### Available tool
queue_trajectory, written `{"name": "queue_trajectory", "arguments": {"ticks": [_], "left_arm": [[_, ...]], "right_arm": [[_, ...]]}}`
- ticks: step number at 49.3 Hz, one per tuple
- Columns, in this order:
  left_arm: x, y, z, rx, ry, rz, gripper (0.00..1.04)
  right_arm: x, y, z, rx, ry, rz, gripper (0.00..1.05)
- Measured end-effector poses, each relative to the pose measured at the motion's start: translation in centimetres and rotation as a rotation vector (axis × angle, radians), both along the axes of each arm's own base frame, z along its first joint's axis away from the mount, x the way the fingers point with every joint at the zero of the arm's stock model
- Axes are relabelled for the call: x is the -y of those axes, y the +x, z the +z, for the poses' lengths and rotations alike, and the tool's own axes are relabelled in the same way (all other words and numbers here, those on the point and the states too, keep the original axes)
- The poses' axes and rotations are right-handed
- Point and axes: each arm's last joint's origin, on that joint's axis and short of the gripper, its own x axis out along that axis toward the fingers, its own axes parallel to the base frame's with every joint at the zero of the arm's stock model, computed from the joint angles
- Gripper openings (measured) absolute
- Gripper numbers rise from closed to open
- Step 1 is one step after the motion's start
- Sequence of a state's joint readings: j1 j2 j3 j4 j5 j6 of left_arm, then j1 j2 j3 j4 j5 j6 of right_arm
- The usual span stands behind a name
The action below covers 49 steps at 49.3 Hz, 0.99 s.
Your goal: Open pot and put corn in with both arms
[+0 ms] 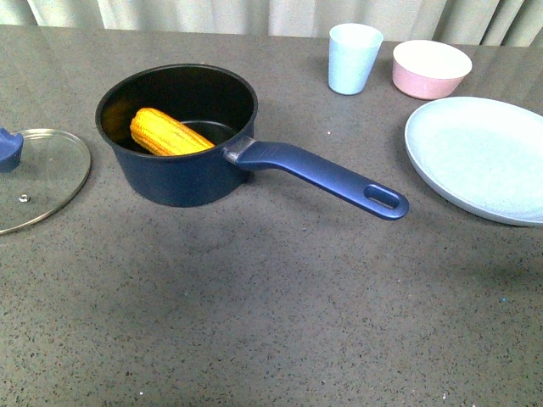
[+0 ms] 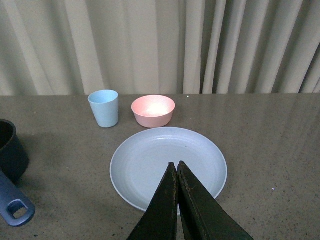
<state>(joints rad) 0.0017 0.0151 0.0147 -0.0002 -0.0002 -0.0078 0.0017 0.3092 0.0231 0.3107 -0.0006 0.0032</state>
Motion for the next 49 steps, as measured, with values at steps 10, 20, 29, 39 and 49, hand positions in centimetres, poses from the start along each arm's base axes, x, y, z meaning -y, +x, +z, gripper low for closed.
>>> {"name": "queue_trajectory", "arguments": {"ticks": [10,20,29,39,49], "left_arm": [[0.0,0.0,0.0,0.0,0.0,0.0,0.96],[0.0,0.0,0.0,0.0,0.0,0.0,0.96],[0.0,0.0,0.0,0.0,0.0,0.0,0.96],[0.0,0.0,0.0,0.0,0.0,0.0,0.96],[0.0,0.0,0.0,0.0,0.0,0.0,0.96]], "right_arm": [[0.0,-0.4,0.0,0.0,0.0,0.0,0.02],[0.0,-0.8,0.0,0.0,0.0,0.0,0.02],[0.0,-1.6,-0.5,-0.034,0.0,0.002,0.02],[0.0,-2.0,-0.4,-0.007,0.0,0.0,0.02],[0.0,-2.1,-0.3,-0.006,0.0,0.0,0.21]]}}
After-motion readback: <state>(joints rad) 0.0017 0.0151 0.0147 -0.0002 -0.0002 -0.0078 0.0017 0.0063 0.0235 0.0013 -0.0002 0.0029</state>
